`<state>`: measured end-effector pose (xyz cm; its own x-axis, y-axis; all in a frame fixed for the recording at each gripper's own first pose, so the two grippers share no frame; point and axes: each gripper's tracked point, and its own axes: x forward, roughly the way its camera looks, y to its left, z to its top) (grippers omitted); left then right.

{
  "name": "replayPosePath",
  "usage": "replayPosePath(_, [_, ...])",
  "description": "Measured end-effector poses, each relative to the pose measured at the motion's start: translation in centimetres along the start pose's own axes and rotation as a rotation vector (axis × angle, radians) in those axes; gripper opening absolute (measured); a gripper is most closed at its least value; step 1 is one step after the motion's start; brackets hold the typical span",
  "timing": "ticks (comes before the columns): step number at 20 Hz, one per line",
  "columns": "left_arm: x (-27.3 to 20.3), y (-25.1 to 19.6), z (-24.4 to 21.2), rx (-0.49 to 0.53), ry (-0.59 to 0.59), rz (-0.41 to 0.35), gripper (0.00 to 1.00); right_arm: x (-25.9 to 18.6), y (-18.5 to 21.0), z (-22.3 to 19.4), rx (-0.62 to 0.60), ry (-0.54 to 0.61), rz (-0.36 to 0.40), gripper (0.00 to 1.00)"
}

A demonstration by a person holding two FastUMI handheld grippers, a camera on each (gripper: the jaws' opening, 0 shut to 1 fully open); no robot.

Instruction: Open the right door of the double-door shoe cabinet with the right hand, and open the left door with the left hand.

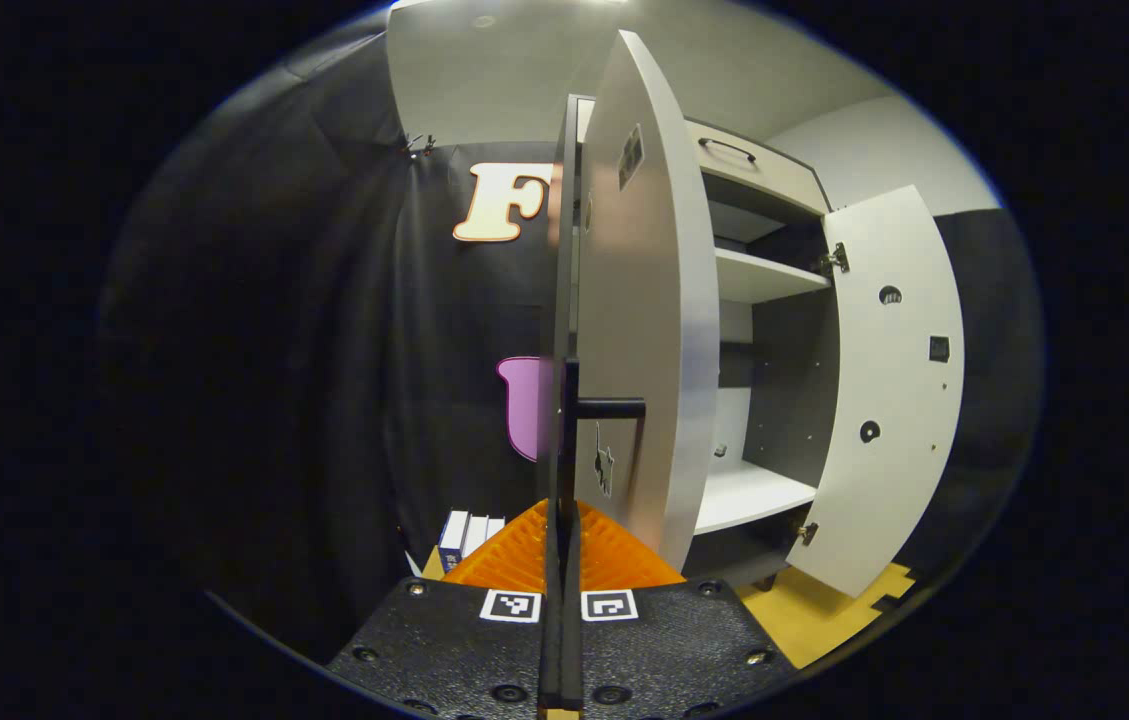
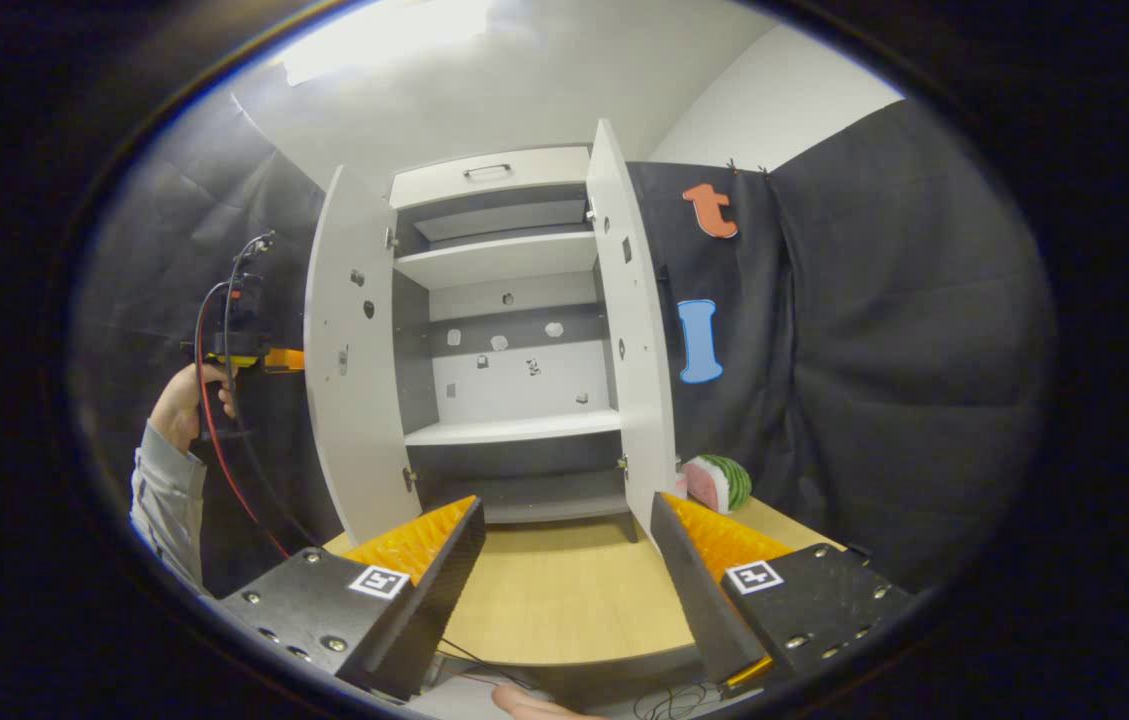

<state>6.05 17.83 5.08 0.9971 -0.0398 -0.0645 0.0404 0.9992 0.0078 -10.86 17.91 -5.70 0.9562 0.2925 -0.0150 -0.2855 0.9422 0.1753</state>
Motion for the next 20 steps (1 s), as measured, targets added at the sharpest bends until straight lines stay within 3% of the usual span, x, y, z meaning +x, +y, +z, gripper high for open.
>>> replayPosePath(6, [-0.2,-0.3,0.1,0.016,-0.005,0.024,0.01,0.0,-0.4,-0.2,0.001,-0.004,0.002,0.97])
replayPosePath(8, [-1.2,-1.4,-1.6,0.009,0.058,0.01,0.02,0.3,-0.8,-0.4,0.012,-0.008,-0.002,0.99])
replayPosePath(10, [-1.9,-0.6,-1.2,0.02,0.025,0.067,0.18,0.9,-0.9,-1.0,0.012,0.005,-0.011,0.99])
replayPosePath(13, [-4.2,-1.1,-1.7,0.027,0.002,0.099,0.51,1.7,-1.3,-2.2,0.0,0.033,-0.021,0.97])
replayPosePath(14, [-5.0,-1.0,-2.3,0.04,0.012,0.109,0.55,1.9,-1.1,-2.5,0.001,0.042,-0.019,0.97])
replayPosePath(15, [-5.5,-1.4,-2.6,0.04,0.018,0.11,0.71,2.1,-1.0,-2.7,0.003,0.048,-0.016,0.97])
replayPosePath(17, [-6.3,-2.9,-3.0,0.028,0.016,0.094,0.84,2.3,-0.9,-2.7,-0.001,0.049,-0.013,0.97])
replayPosePath(20, [-6.8,-4.1,-4.0,0.039,0.024,0.093,0.95,2.7,-1.0,-2.1,-0.017,0.04,-0.016,0.97])
